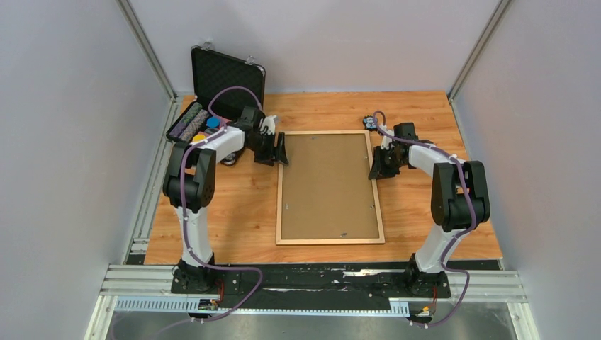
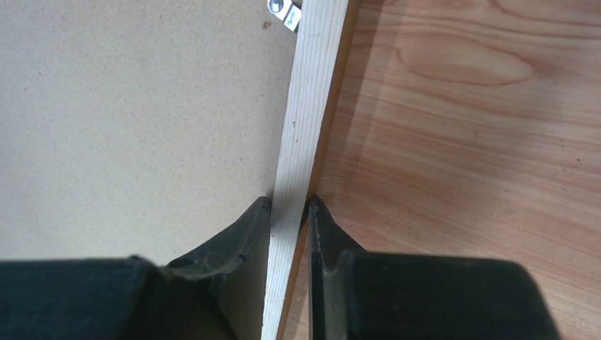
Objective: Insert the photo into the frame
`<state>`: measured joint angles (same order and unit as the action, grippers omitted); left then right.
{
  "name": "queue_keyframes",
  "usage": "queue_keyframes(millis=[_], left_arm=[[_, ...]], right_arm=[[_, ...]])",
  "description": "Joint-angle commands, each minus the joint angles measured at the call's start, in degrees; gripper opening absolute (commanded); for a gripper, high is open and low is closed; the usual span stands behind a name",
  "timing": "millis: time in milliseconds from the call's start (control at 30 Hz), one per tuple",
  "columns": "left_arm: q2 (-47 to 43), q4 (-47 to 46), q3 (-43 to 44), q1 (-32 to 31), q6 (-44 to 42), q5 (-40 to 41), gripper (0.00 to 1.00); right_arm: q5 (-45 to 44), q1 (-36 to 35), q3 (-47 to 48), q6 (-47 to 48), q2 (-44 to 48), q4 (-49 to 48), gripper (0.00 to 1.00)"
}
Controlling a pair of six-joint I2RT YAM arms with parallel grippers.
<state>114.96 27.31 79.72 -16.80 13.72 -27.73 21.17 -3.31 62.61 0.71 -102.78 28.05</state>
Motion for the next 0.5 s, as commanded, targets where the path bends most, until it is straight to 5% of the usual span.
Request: queue_keyframes(millis=[0, 467], left_arm=[[1.62, 1.75, 5.85, -0.24, -2.61, 3.99, 0.75], [7.29, 3.12, 13.56, -2.37, 1.29, 11.99, 0.66]], right_arm=[[-0.36, 0.74, -1.08, 1.18, 1.34, 0.18, 0.0], [0.53, 0.94, -1.0, 1.23, 0.74, -0.09, 0.0]])
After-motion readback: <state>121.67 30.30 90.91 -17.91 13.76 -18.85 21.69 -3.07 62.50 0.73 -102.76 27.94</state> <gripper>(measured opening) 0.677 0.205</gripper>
